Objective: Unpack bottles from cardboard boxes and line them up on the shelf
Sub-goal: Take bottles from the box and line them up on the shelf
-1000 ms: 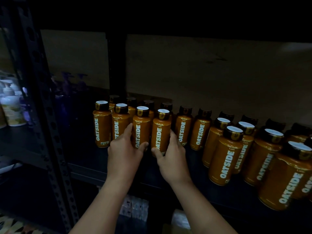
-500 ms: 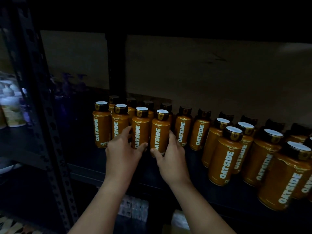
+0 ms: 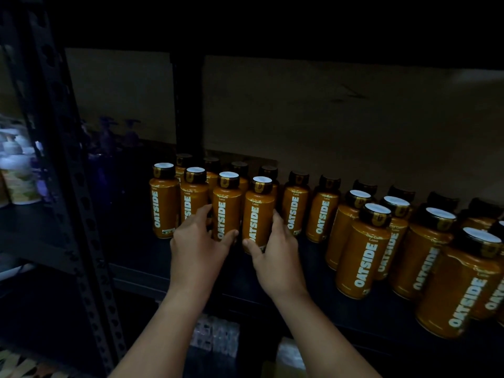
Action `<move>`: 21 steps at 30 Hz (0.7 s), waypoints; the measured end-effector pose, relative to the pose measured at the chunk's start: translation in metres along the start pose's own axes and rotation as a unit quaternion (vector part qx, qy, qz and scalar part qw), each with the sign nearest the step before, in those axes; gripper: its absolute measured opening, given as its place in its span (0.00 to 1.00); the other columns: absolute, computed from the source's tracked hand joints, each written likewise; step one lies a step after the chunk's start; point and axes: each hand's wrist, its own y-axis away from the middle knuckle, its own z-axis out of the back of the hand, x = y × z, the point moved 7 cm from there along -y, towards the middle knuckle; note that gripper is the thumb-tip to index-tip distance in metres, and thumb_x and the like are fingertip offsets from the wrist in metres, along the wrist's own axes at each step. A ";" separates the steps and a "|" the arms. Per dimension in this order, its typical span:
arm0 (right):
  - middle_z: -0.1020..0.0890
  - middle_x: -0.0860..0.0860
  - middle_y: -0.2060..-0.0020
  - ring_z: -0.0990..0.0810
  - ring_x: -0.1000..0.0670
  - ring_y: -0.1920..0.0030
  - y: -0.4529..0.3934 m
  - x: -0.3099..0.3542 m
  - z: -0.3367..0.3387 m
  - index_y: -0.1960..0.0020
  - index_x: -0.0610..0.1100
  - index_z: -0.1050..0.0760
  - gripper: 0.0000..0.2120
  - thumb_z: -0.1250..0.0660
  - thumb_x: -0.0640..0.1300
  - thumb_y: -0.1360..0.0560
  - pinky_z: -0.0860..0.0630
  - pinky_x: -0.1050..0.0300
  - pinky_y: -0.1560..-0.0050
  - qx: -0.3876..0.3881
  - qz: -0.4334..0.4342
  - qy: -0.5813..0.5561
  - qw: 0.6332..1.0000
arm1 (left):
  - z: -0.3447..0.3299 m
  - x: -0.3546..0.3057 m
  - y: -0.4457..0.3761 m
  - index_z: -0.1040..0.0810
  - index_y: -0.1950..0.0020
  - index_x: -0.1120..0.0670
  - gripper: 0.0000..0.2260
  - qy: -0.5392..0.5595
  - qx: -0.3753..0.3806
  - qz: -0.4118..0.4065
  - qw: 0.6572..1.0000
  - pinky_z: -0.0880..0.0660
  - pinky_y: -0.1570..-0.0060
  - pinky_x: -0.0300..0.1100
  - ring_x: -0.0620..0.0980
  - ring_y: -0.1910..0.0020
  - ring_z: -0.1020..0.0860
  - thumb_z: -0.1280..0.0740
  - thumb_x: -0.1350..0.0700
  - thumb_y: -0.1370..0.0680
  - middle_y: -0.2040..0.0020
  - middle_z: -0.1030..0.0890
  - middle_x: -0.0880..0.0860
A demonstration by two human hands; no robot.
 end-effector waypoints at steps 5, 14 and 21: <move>0.32 0.50 0.26 0.31 0.50 0.27 0.001 0.001 0.000 0.18 0.50 0.48 0.40 0.29 0.48 0.22 0.30 0.50 0.28 0.005 0.000 0.008 1.000 | -0.001 0.000 0.001 0.22 0.33 0.53 0.28 -0.003 0.002 0.000 1.000 0.23 0.51 0.38 0.47 0.50 0.16 0.18 0.53 0.31 0.44 0.16 0.52; 0.34 0.49 0.25 0.33 0.49 0.26 0.002 0.004 0.000 0.17 0.49 0.52 0.42 0.30 0.49 0.21 0.32 0.52 0.28 0.018 -0.003 0.028 0.999 | 0.002 0.001 0.005 0.22 0.33 0.54 0.30 -0.013 -0.007 0.025 1.000 0.17 0.50 0.49 0.50 0.51 0.16 0.17 0.51 0.32 0.46 0.15 0.53; 0.38 0.49 0.22 0.35 0.49 0.24 0.014 0.002 0.009 0.17 0.48 0.55 0.43 0.29 0.45 0.21 0.33 0.52 0.27 0.029 -0.013 0.046 0.998 | 0.011 -0.023 0.012 0.23 0.41 0.53 0.15 -0.017 -0.027 -0.042 0.999 0.24 0.68 0.43 0.44 0.65 0.24 0.26 0.49 0.23 0.61 0.25 0.45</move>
